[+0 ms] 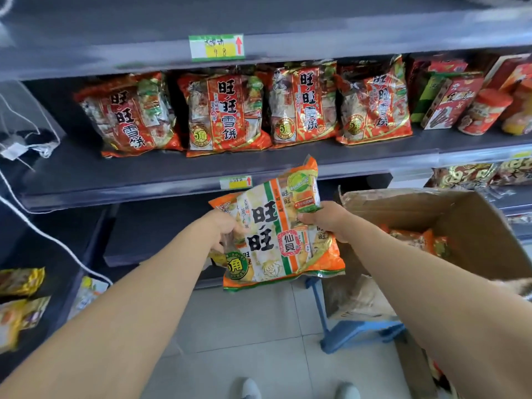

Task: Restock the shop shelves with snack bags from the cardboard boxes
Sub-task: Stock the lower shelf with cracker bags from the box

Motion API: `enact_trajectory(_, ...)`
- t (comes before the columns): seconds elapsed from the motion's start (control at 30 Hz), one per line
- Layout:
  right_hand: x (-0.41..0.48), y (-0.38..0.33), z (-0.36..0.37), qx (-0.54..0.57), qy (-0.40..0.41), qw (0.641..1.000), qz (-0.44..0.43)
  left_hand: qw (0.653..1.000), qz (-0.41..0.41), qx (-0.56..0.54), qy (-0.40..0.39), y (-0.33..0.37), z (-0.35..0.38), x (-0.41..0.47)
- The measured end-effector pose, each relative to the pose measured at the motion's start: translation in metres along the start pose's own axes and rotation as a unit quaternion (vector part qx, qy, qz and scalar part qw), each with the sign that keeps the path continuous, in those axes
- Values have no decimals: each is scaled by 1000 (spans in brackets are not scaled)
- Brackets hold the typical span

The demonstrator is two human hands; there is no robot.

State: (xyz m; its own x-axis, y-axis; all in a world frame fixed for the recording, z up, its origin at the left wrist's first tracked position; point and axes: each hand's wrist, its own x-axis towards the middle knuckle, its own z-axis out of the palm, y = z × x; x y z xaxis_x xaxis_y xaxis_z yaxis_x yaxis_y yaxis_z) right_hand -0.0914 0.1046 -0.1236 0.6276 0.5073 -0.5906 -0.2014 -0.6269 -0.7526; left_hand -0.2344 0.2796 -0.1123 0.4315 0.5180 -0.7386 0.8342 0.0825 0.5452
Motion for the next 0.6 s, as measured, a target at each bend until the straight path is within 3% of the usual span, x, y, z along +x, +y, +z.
enact_trajectory(0.4,61,75,69,-20,81,991,104,997,-52,46,-30,-43,10,82)
enact_trajectory(0.6,96,80,80,-17,96,987,124,998,-51,0,-21,-45,12,118)
